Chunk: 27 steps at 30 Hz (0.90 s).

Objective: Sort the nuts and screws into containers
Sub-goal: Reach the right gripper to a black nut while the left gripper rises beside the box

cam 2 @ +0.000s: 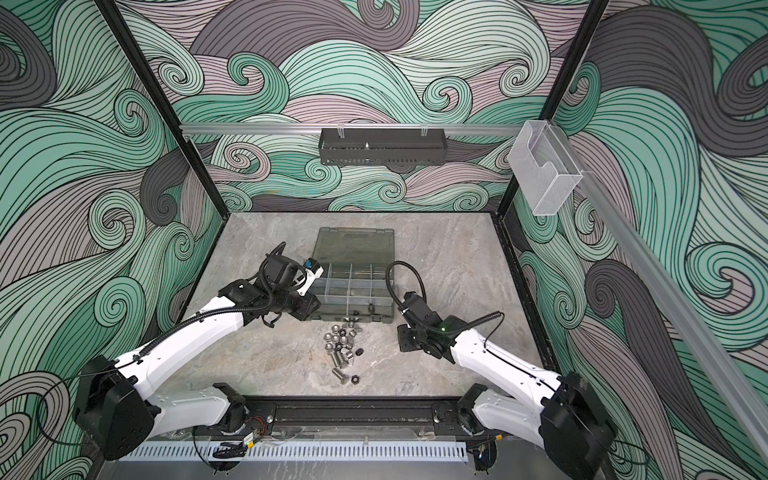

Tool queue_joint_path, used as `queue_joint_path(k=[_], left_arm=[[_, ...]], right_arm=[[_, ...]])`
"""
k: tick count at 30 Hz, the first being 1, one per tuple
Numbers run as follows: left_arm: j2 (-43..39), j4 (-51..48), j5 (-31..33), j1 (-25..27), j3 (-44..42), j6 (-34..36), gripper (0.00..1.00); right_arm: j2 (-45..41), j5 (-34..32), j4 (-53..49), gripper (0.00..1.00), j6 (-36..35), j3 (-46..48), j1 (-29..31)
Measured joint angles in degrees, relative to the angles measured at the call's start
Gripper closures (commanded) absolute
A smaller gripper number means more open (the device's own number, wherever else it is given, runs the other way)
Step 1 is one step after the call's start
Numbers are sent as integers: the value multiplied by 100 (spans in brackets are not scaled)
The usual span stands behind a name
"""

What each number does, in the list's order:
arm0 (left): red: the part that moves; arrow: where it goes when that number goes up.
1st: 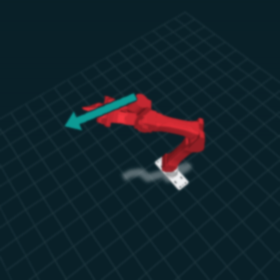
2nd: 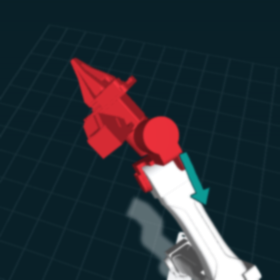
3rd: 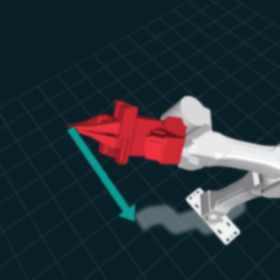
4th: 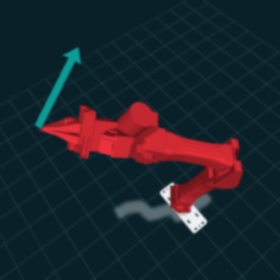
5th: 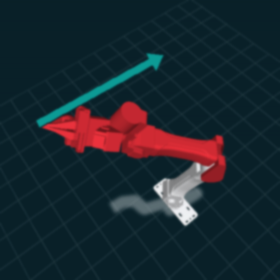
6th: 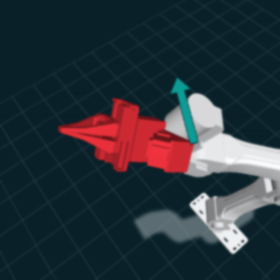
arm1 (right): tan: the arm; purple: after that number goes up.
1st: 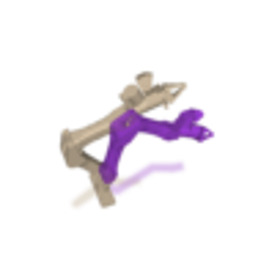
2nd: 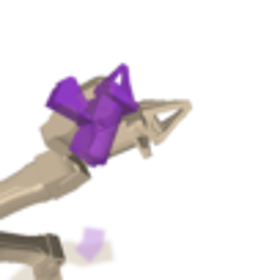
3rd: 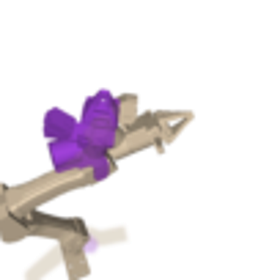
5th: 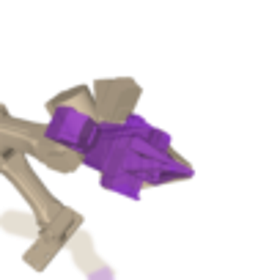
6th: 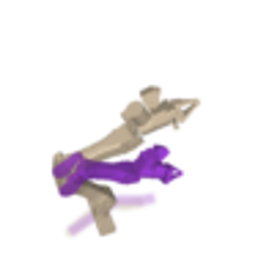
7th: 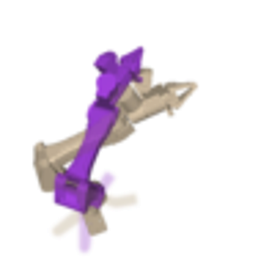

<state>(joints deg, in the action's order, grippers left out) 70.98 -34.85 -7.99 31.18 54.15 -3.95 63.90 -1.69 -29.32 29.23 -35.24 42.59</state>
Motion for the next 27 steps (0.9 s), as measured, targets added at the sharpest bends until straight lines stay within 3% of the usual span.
queue_joint_path(k=[27], left_arm=[[-35,173,-42,-315,-26,-15,67]], right_arm=[[2455,181,975,63,293,-1298,1436]])
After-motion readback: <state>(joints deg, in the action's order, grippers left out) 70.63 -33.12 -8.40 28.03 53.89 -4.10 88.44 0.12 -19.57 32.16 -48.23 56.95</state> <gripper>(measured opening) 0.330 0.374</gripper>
